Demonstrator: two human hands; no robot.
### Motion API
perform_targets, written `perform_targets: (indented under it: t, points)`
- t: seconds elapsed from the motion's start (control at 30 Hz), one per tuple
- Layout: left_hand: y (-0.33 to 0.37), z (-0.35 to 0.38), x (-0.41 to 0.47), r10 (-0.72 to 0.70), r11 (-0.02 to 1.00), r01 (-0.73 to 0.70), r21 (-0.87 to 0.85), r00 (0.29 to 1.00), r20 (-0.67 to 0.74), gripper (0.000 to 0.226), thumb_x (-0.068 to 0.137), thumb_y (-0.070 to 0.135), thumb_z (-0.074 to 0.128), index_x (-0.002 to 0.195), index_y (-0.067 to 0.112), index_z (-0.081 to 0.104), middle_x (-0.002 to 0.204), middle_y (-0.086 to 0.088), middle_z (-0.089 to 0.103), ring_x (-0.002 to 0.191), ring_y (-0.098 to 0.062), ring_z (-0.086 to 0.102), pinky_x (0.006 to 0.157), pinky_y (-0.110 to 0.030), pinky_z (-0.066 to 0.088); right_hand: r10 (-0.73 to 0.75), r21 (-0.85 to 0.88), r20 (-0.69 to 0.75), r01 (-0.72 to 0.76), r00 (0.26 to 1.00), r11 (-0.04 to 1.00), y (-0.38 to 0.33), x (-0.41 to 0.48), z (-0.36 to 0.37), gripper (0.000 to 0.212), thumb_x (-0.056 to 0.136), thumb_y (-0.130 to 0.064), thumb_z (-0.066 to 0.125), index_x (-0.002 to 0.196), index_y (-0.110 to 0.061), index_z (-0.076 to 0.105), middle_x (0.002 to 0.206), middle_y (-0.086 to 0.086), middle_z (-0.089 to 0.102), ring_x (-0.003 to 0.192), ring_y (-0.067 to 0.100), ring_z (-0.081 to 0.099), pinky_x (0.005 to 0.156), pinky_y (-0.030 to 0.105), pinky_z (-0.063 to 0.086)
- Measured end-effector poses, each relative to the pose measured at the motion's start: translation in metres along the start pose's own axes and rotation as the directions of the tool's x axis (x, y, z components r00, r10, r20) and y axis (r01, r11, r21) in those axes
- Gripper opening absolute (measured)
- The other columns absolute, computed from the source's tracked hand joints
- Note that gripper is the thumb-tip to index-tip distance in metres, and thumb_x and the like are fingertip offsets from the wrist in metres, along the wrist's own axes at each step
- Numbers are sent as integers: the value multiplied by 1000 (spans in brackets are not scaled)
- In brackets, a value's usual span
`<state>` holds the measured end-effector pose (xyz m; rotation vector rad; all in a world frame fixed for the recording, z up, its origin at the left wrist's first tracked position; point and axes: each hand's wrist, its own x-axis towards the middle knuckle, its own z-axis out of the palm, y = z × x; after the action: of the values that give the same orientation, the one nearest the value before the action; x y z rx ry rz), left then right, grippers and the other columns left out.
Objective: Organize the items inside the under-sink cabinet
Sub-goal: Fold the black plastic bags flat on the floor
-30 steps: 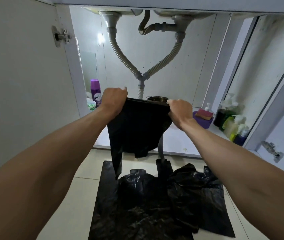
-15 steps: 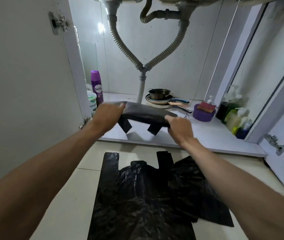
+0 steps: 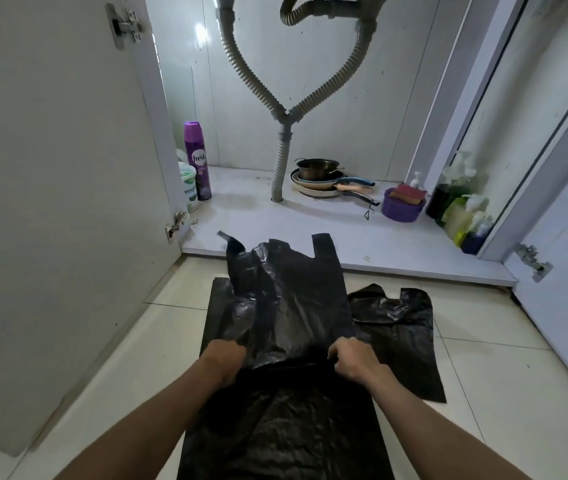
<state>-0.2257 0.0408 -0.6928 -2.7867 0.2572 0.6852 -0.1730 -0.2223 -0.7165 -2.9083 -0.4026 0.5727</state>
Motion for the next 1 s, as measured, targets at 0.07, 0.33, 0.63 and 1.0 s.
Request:
perform_targets:
  t: [0.07, 0.33, 0.63, 1.0]
  points:
    - [3, 2, -8, -20, 999, 21, -30, 999, 26, 42, 90, 25, 59, 127, 8, 53, 130, -14, 58, 120, -31, 57, 101, -39, 45, 4, -15, 13, -3, 1000, 1000, -1, -9, 5, 35, 87, -13, 57, 118, -26, 67, 121, 3, 66, 116, 24, 59, 101, 39, 43]
    - [18, 0, -24, -73, 970, 148, -190, 932, 356, 50, 79, 9, 72, 125, -1, 55, 99, -12, 58, 88, -23, 57, 88, -35, 52, 93, 29, 278, -106, 956, 994, 7, -38, 24, 11, 78, -14, 66, 83, -23, 63, 105, 6, 64, 101, 26, 63, 82, 35, 51]
    - [33, 29, -31, -51, 974, 195, -118, 692, 720, 39, 90, 18, 59, 127, 7, 51, 89, -8, 48, 93, -20, 50, 88, -31, 41, 140, -98, 495, -105, 857, 990, 9, -53, 34, 20, 62, -5, 73, 68, -17, 59, 78, 5, 60, 76, 24, 57, 58, 30, 44]
    - [44, 67, -57, -42, 992, 116, -52, 682, 731, 29, 86, 15, 64, 113, 6, 60, 83, -4, 54, 71, -12, 53, 62, -23, 43, 227, -411, 607, 57, 761, 910, -12, -72, 35, 50, 69, -16, 79, 117, -10, 67, 109, 5, 66, 90, 26, 63, 65, 33, 49]
